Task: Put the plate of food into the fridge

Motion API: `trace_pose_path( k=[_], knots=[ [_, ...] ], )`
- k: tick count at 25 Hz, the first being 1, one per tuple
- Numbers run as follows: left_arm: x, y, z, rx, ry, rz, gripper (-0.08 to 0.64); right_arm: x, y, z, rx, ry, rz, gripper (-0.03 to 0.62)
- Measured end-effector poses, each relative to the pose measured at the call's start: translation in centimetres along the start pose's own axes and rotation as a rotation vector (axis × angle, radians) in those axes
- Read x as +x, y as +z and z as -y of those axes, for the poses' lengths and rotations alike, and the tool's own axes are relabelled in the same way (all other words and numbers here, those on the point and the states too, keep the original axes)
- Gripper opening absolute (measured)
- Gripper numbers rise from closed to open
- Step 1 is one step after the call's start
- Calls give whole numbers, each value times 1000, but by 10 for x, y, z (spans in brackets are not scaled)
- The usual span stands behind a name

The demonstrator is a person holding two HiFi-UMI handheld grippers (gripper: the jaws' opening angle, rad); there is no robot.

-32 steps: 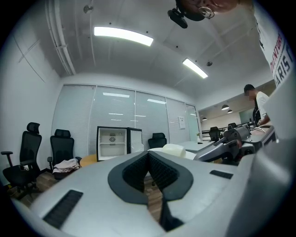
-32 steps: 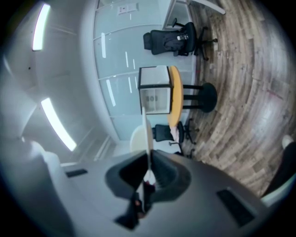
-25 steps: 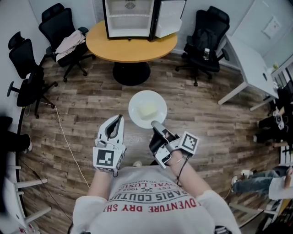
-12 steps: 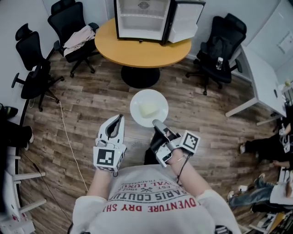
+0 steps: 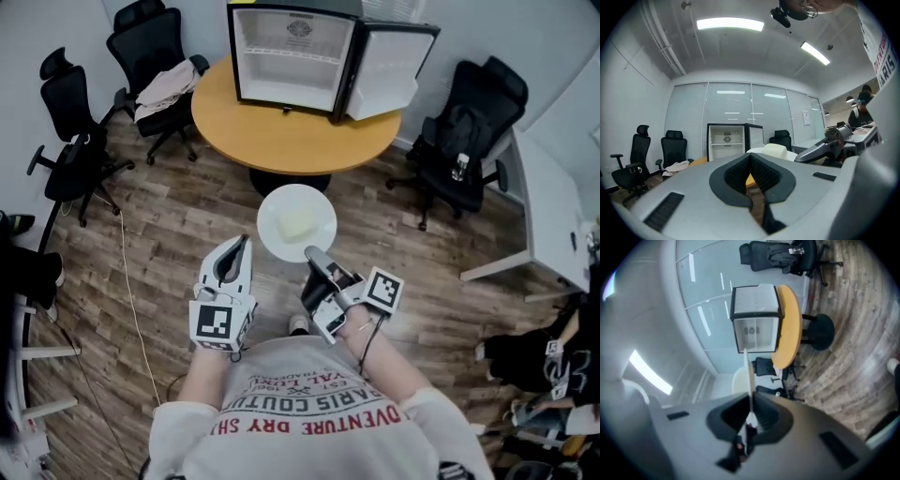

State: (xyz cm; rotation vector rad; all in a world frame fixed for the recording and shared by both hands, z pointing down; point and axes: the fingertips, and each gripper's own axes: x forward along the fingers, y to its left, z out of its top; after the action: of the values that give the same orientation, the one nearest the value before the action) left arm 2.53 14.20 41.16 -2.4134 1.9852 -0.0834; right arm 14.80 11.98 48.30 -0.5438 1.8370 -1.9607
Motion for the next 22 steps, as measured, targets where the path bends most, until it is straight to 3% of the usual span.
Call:
trace_pose_path(
  k=[4,12,22],
  knots=[
    [12,-5,1,-5,24,8,29,5,14,2,-15,10,-26,38],
    [94,-3,-28,-9,47,-33,29,55,88,2,17,-7,-16,38],
    [182,-12,-113,13,-59,-11,31,164,125,10,27,-8,74,38]
  ],
)
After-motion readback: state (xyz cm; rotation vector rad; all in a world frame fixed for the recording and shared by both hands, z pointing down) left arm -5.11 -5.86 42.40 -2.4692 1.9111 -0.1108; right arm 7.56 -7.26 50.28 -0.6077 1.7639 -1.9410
